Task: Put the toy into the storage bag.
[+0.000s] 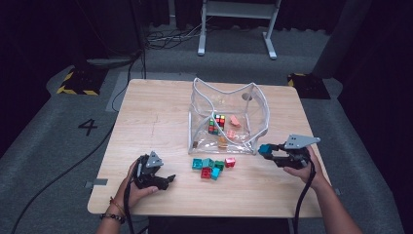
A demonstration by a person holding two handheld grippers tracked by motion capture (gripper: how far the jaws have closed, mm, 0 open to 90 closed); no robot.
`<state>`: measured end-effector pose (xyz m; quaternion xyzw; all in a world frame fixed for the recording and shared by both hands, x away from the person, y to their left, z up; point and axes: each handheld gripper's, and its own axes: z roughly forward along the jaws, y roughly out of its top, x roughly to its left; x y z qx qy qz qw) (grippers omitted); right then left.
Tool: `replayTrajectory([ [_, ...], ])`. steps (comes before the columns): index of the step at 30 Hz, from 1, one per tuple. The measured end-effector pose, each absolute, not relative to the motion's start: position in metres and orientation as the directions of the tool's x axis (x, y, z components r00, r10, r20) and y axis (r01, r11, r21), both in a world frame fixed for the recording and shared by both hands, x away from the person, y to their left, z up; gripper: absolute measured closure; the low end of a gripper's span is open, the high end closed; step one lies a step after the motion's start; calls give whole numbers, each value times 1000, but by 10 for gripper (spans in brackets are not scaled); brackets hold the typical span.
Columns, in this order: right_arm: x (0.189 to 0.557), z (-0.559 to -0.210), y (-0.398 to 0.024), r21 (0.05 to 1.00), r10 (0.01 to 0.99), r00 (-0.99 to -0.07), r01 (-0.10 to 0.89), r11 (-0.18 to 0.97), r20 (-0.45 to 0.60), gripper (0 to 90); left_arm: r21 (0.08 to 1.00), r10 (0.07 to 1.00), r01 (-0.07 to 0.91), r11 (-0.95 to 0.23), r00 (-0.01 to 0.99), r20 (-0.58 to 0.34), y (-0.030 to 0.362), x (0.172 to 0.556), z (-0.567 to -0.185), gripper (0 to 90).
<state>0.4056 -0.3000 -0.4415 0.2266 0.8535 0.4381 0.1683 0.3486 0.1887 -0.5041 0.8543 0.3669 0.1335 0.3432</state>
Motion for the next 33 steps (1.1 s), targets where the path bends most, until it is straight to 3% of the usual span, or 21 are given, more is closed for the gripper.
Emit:
replayTrajectory([
  [13,440,-433,-326,866,669,-741,289,408,-68,594,684,719,536,-495,695,-24,189,349,-504,157],
  [33,484,-380,-334,882,730,-678,292,369,-81,594,686,717,533,-496,697,-24,189,349,-504,157],
])
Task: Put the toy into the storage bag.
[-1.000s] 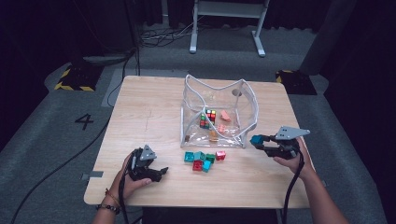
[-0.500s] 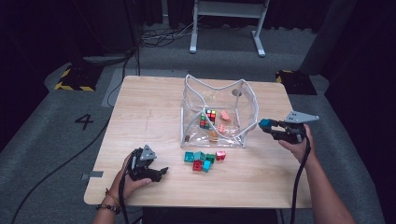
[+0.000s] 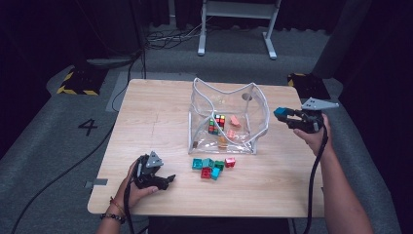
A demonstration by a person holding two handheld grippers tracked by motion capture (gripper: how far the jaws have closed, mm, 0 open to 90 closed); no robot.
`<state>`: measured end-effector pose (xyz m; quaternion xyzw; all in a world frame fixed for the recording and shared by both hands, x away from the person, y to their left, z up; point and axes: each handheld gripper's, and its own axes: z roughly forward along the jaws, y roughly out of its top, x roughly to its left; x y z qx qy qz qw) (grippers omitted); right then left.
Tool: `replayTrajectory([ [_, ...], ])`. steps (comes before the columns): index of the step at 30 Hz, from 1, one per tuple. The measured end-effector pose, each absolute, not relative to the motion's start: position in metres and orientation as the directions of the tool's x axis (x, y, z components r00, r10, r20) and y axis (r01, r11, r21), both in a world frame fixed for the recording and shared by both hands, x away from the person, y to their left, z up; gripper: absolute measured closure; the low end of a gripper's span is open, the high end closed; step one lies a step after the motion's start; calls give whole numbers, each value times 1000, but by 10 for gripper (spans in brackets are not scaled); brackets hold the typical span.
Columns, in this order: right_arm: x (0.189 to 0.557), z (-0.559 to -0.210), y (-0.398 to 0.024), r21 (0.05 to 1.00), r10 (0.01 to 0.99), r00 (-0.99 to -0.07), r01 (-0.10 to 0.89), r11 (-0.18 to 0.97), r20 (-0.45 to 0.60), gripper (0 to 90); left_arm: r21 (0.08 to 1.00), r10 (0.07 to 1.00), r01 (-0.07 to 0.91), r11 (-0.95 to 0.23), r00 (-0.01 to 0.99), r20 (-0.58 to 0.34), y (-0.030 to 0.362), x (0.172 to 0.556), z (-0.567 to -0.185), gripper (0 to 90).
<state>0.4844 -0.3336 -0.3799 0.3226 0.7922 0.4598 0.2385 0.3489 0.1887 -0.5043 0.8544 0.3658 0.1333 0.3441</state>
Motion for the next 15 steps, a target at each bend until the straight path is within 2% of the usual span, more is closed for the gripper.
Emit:
replayTrajectory([
  [15,492,-328,-322,897,716,-683,216,385,-143,594,684,718,535,-495,695,-24,189,349,-504,157],
])
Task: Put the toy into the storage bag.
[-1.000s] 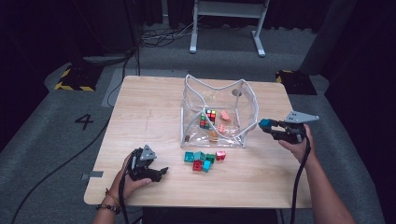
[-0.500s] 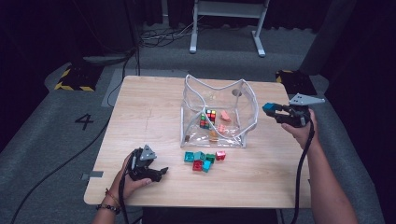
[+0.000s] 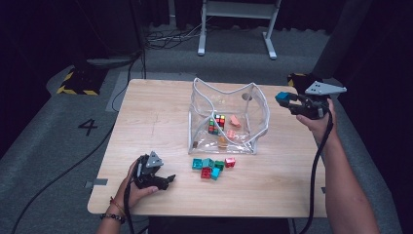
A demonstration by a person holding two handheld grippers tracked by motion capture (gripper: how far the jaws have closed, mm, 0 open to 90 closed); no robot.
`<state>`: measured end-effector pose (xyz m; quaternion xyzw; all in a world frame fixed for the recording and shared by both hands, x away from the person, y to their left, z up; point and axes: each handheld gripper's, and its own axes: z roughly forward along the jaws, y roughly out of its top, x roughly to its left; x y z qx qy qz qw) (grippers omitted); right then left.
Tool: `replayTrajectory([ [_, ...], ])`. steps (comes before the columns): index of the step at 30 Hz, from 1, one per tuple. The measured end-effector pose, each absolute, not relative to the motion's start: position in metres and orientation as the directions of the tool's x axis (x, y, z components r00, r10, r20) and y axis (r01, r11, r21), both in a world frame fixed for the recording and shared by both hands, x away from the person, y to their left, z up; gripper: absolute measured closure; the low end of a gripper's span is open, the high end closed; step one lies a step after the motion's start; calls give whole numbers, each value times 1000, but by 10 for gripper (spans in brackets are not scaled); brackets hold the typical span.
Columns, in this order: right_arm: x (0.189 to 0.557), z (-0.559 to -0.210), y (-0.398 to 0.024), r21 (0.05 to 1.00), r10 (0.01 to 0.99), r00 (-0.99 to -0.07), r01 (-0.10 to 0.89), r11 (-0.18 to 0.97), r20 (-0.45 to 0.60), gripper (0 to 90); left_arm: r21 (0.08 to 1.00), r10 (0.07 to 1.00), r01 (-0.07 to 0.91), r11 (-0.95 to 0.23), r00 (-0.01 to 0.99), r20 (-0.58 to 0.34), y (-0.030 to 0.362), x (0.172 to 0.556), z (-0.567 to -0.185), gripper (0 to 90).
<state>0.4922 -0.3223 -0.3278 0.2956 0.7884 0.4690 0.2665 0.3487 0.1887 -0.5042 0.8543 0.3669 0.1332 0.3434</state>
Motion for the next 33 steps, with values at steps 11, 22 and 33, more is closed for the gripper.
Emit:
replayTrajectory([
  [11,489,-303,-301,895,677,-714,166,414,-180,594,684,719,536,-495,695,-24,189,349,-504,157],
  [22,485,-292,-275,889,623,-758,133,438,-194,594,686,717,533,-495,696,-23,189,349,-504,157],
  [33,486,-298,-236,860,538,-818,111,499,-206,594,684,718,536,-495,695,-24,189,349,-504,157],
])
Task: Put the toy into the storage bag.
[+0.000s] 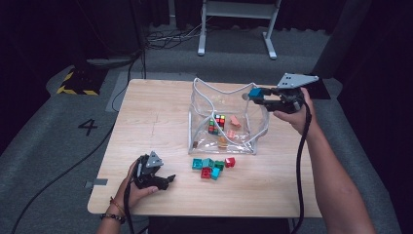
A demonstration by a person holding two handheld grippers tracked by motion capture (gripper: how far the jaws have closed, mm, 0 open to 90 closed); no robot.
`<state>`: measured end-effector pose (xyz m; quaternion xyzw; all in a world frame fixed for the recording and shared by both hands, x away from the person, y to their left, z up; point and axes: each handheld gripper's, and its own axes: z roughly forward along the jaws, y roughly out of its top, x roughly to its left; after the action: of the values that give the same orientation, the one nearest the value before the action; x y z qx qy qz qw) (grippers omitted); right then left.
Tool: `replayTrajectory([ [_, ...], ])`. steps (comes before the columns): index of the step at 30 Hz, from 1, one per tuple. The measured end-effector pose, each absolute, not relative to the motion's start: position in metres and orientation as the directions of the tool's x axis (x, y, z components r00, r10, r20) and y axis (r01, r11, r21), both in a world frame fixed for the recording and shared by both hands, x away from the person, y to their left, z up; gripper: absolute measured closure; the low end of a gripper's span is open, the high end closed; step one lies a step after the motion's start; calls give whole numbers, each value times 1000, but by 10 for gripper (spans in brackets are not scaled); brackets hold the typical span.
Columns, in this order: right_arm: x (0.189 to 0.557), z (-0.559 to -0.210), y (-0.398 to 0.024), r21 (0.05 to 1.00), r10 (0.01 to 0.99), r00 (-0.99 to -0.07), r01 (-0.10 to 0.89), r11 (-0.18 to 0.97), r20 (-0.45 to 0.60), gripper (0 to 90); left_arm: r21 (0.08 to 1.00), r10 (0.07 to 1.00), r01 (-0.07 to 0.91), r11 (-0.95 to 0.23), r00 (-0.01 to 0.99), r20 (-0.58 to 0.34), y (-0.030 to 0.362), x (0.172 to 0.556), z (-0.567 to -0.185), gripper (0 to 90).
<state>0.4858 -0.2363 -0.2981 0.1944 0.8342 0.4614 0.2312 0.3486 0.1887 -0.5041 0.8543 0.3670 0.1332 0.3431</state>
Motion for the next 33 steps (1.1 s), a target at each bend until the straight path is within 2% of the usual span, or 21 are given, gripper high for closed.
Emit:
replayTrajectory([
  [8,492,-307,-205,792,457,-855,95,603,-245,594,685,719,536,-494,695,-25,189,349,-504,157],
  [19,502,-318,-178,677,370,-900,126,725,-229,594,681,720,540,-494,694,-28,189,348,-504,157],
  [28,509,-329,-177,558,298,-927,128,820,-226,594,685,716,532,-497,697,-21,189,349,-504,157],
  [33,510,-333,-181,523,296,-929,143,840,-221,593,686,717,533,-496,697,-24,189,349,-504,157],
])
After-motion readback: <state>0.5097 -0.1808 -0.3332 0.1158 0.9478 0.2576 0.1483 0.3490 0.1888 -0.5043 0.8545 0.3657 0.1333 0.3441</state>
